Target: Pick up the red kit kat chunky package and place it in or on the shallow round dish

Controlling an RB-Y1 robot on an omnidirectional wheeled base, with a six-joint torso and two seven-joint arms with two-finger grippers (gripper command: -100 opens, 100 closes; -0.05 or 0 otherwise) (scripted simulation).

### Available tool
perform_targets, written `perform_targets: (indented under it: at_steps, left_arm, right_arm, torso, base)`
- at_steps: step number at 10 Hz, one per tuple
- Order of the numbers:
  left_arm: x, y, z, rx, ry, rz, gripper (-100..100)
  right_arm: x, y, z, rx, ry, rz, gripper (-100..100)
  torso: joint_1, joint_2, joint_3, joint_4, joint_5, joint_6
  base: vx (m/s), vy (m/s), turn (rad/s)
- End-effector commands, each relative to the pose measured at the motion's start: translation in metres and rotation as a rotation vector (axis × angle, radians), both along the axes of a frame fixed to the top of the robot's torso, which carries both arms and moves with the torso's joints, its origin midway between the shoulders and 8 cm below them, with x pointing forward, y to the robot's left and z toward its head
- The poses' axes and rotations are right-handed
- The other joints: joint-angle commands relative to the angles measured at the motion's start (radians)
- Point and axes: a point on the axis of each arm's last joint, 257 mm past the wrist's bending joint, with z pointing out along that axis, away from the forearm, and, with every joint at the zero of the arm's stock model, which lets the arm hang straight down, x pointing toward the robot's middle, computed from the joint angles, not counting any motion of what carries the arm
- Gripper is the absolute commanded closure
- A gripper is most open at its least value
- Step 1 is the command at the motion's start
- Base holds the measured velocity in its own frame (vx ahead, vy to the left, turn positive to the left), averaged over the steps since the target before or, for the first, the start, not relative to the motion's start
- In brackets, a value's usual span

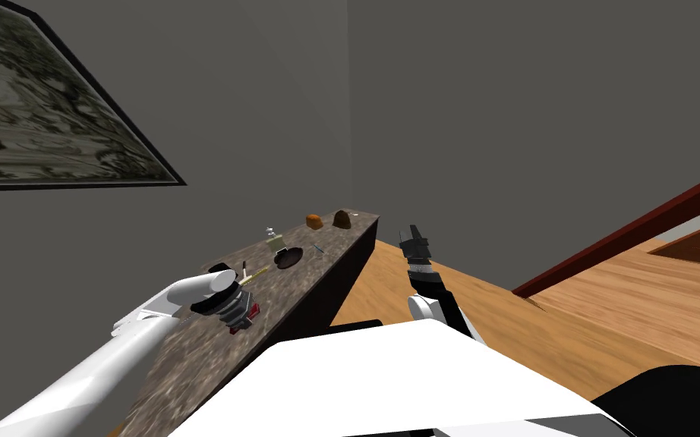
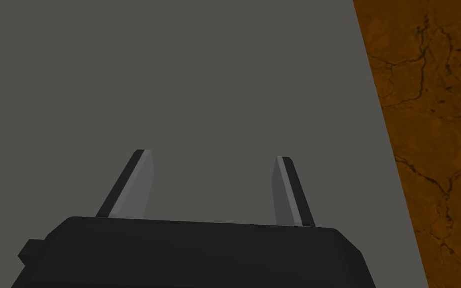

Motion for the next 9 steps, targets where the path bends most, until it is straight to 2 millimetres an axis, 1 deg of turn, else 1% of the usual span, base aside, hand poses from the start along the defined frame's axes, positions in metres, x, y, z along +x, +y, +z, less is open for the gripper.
perform_targets:
  at_steps: [1, 2, 3, 7, 8, 9]
  left_arm:
    - [-0.002, 0.001, -0.012, 0.001, -0.001, 0.002, -100]
    - [0.000, 0.000, -0.007, 0.000, 0.000, 0.002, -100]
    - [0.000, 0.000, -0.007, 0.000, -0.002, 0.001, 100]
    - [0.000, 0.001, -0.007, 0.000, -0.001, 0.003, 100]
    - [0.000, 0.001, -0.007, 0.000, -0.001, 0.003, 0]
    - [0.001, 0.000, 0.006, 0.001, -0.002, -0.003, 100]
  right_arm:
    - [0.000, 0.000, 0.000, 0.000, 0.000, 0.000, 0]
    - [0.000, 0.000, 0.000, 0.000, 0.000, 0.000, 0]
    - [0.000, 0.000, 0.000, 0.000, 0.000, 0.000, 0]
    - [0.000, 0.000, 0.000, 0.000, 0.000, 0.000, 0]
    - [0.000, 0.000, 0.000, 0.000, 0.000, 0.000, 0]
    - [0.000, 0.000, 0.000, 0.000, 0.000, 0.000, 0]
  torso:
    - [0.000, 0.000, 0.000, 0.000, 0.000, 0.000]
    - [0.000, 0.000, 0.000, 0.000, 0.000, 0.000]
    - [0.000, 0.000, 0.000, 0.000, 0.000, 0.000]
    - [0.000, 0.000, 0.000, 0.000, 0.000, 0.001]
    - [0.000, 0.000, 0.000, 0.000, 0.000, 0.001]
    - [0.000, 0.000, 0.000, 0.000, 0.000, 0.001]
  base:
    - [-0.001, 0.001, -0.023]
    - [0.000, 0.000, 0.000]
    - [0.000, 0.000, 0.000]
    - [0.000, 0.000, 0.000]
    - [0.000, 0.000, 0.000]
    - [0.000, -0.001, 0.039]
